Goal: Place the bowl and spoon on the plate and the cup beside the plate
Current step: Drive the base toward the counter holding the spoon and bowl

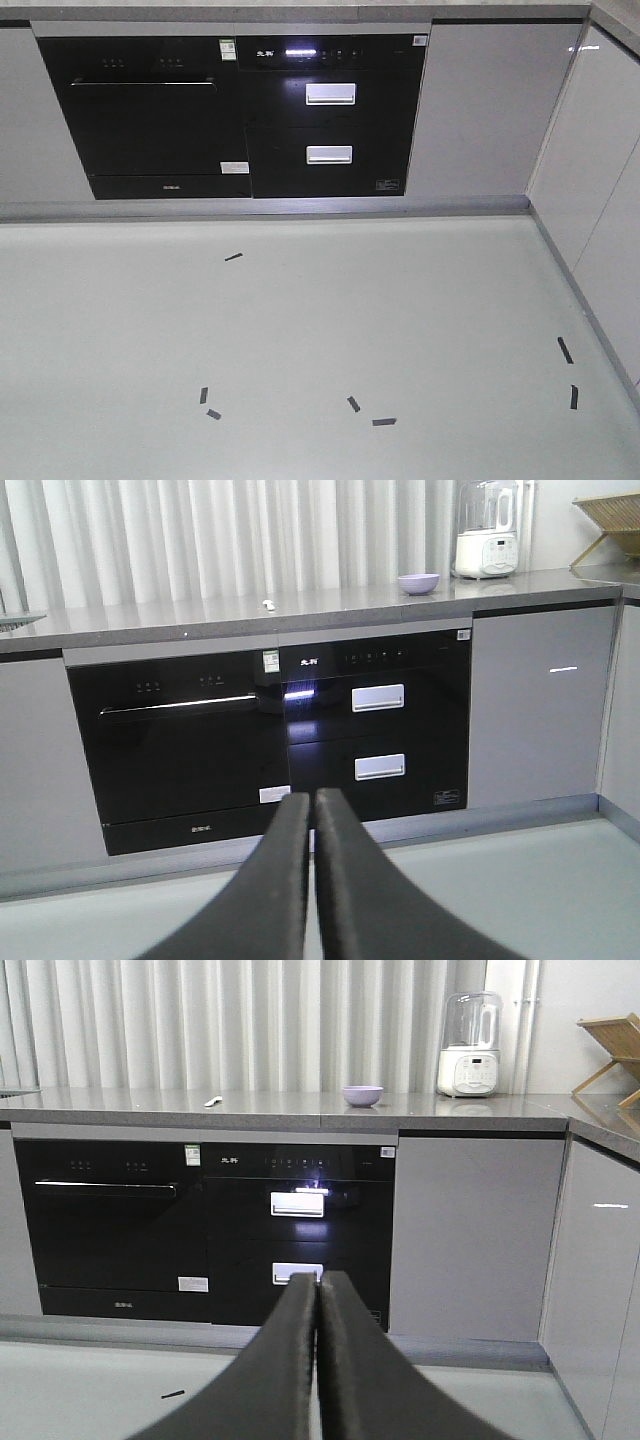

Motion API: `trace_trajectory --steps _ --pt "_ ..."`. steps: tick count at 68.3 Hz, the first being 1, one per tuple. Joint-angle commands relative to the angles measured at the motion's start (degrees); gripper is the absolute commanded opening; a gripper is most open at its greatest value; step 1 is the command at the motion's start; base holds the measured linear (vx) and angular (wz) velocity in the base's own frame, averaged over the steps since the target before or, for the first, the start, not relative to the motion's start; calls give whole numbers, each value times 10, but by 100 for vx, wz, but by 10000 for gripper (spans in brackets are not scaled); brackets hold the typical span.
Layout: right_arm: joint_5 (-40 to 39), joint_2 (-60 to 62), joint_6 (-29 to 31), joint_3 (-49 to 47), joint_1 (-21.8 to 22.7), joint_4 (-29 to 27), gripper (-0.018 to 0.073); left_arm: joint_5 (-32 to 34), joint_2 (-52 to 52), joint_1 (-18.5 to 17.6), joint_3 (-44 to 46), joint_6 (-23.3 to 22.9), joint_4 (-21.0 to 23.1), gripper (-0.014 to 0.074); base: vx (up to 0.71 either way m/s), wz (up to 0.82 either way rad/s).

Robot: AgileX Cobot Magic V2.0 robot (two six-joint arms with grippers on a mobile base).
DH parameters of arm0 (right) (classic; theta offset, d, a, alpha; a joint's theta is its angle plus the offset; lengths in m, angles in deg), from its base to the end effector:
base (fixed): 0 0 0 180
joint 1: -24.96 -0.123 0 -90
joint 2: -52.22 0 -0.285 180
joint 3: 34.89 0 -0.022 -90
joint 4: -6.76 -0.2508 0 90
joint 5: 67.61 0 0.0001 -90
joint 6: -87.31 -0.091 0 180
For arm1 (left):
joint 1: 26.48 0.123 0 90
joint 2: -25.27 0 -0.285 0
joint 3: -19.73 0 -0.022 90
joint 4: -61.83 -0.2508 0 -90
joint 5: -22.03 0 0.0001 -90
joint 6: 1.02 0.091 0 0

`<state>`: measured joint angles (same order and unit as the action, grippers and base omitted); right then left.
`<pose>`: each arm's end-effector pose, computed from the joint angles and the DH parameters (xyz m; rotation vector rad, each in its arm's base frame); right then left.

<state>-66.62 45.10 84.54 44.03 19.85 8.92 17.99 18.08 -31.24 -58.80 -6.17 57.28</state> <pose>0.0565 0.0050 0.2022 -0.0591 1.5183 0.0794 0.0565 -0.0042 0.1996 0.0523 1.5659 -0.0694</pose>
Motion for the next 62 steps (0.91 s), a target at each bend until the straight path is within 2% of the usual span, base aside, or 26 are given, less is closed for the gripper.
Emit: trace_trajectory --steps 1,62 --pt "-42 4 4 5 2 2 -11 40 8 2 10 -2 5 -6 0 0" --pt "-41 4 4 5 2 2 -11 40 8 2 10 -2 5 -6 0 0"
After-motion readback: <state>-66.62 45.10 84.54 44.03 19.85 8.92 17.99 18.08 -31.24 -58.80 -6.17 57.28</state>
